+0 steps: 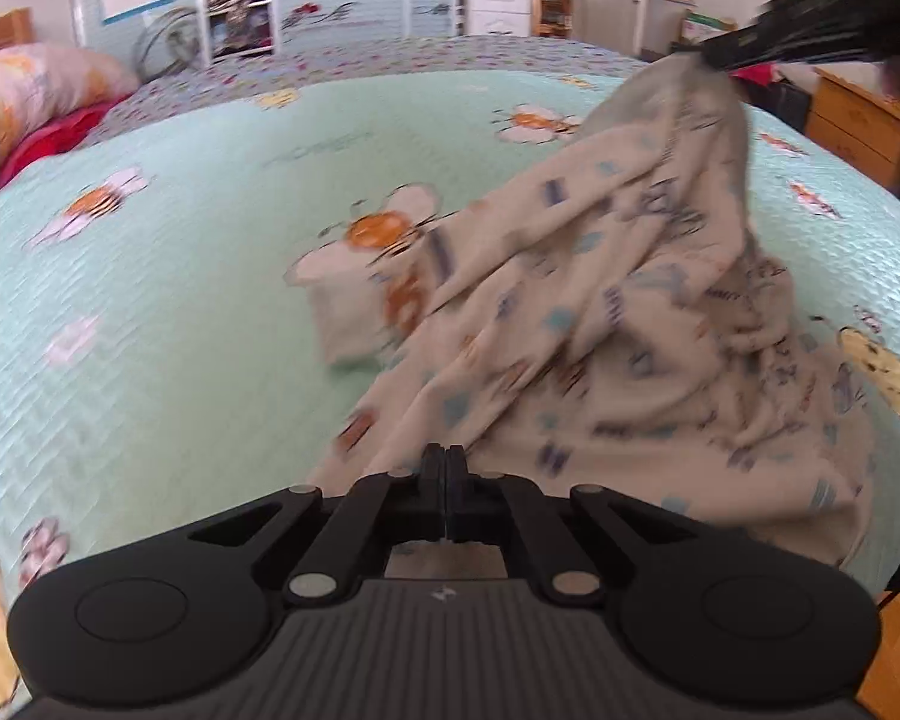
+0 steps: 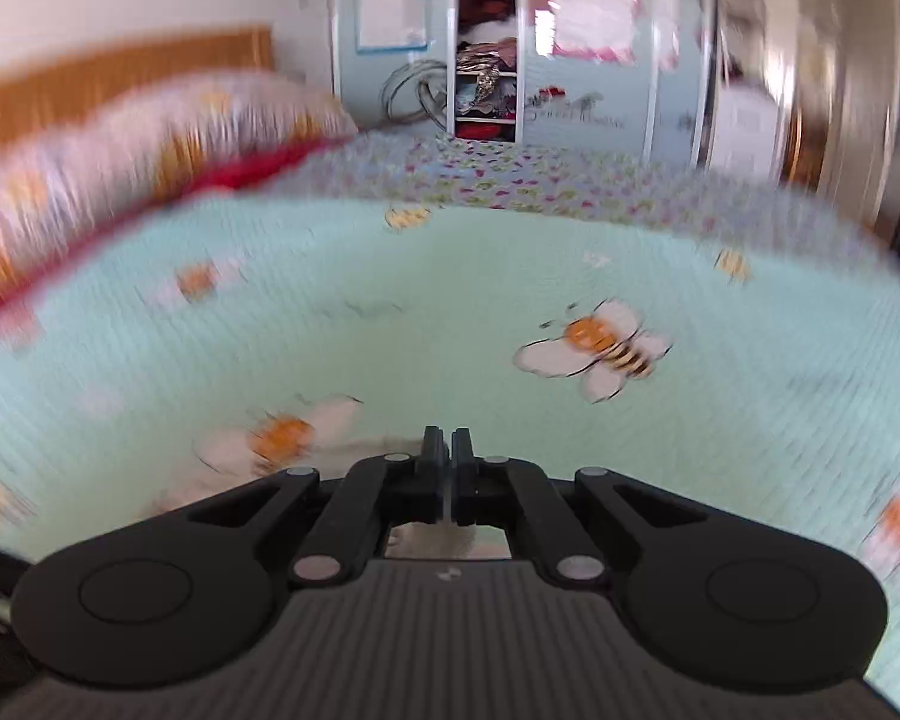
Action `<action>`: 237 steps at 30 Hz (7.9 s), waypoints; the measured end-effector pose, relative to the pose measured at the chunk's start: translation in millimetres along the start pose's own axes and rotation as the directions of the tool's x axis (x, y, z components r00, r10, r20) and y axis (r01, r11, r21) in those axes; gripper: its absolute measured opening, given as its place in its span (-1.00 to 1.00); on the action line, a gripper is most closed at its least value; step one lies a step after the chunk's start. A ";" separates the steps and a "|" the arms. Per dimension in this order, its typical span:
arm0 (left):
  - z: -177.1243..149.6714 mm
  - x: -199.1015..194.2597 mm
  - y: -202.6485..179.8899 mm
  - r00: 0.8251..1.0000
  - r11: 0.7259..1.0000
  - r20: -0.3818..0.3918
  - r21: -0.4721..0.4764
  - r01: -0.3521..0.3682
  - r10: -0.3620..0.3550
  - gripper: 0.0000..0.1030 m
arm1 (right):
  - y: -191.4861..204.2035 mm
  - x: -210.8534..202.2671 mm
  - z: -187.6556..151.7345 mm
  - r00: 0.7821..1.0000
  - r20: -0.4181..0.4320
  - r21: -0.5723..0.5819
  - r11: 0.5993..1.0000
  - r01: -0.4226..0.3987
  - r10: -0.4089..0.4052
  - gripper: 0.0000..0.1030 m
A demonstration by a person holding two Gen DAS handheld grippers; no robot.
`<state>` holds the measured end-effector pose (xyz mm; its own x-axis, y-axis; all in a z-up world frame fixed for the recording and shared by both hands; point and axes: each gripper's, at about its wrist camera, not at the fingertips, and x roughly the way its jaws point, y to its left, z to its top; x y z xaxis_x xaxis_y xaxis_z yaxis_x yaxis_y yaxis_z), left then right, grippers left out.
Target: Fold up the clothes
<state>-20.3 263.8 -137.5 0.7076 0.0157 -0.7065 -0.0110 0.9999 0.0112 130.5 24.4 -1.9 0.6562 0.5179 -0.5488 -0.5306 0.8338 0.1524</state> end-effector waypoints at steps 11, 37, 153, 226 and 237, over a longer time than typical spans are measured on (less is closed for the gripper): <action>12.8 -74.5 -23.3 0.981 0.997 0.192 0.074 0.004 -0.018 -1.00 | -6.8 -30.5 -30.6 0.957 0.020 0.331 0.902 -0.279 0.289 -0.99; 56.9 42.6 -52.7 0.998 0.980 -0.017 0.189 -0.059 0.063 -1.00 | 42.5 20.0 -97.2 0.996 -0.016 -0.276 0.957 0.084 -0.092 -0.82; -23.8 -128.5 -34.1 0.980 0.998 0.195 0.059 0.028 -0.039 -0.28 | -57.4 -42.7 -92.3 0.972 -0.203 0.286 0.956 -0.061 0.123 0.00; 76.2 -34.7 -155.6 0.997 0.989 -0.070 0.148 0.022 -0.011 0.46 | -143.2 -110.4 -158.8 0.970 -0.122 0.540 0.806 0.242 -0.210 -0.01; 76.5 -29.9 -161.9 0.996 0.985 -0.086 0.173 0.019 -0.004 0.46 | -186.6 -116.6 -160.6 0.957 -0.061 0.641 0.724 0.256 -0.284 -1.00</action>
<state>14.4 101.5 -64.1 0.6443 0.0115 -0.7647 0.1248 0.9849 0.1200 66.9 -222.3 -98.4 0.7460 0.2466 -0.6186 0.1279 0.8585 0.4966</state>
